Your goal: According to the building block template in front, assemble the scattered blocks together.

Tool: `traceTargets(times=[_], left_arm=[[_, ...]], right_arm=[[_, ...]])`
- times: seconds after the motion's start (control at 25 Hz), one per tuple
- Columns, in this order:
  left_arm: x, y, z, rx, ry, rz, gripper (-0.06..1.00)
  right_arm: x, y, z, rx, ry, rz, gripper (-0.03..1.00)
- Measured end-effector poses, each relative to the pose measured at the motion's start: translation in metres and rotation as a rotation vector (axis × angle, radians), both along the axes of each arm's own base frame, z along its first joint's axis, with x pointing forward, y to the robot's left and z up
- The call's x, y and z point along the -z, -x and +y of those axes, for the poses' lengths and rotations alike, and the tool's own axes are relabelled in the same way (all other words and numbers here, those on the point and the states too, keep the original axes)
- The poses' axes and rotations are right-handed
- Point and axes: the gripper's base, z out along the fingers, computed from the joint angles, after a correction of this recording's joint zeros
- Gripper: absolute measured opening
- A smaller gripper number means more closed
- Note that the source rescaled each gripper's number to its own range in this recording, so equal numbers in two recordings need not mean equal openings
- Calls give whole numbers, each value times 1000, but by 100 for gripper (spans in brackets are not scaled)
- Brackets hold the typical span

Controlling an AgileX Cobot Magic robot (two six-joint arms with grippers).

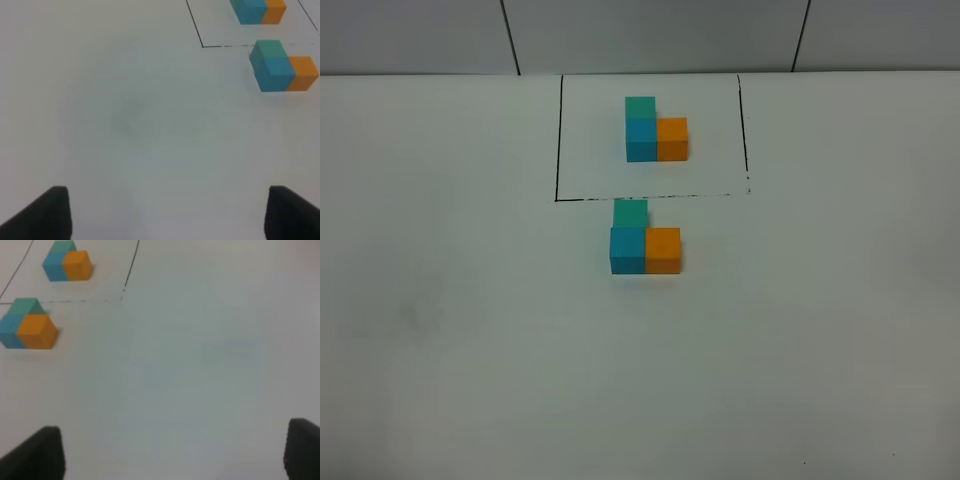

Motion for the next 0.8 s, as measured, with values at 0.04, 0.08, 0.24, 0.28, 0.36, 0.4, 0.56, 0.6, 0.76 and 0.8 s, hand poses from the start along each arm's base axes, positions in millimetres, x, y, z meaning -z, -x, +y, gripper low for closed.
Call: traceTargets(times=[0.04,0.08,0.24,0.28,0.36,0.4,0.56,0.6,0.76,0.8], left_arm=[[0,0,0,0,0,0,64],[0,0,0,0,0,0,64],[0,0,0,0,0,0,64],[0,0,0,0,0,0,64],[0,0,0,0,0,0,64],[0,0,0,0,0,0,64],[0,0,0,0,0,0,64],[0,0,0,0,0,0,64],[0,0,0,0,0,0,64],[0,0,0,0,0,0,64]], right_arm=[[1,0,0,4,-1,2,78],[1,0,0,6,-3,4,78],[2,-1,0,7,-6,7,78],[2,-1,0,7,-6,7,78],[2,-1,0,7,-6,7,78],[2,-1,0,6,-6,7,78],[2,-1,0,6,-7,7,78],[2,-1,0,5,-8,7,78],[2,-1,0,4,-10,7,78],[2,-1,0,4,-10,7,78]])
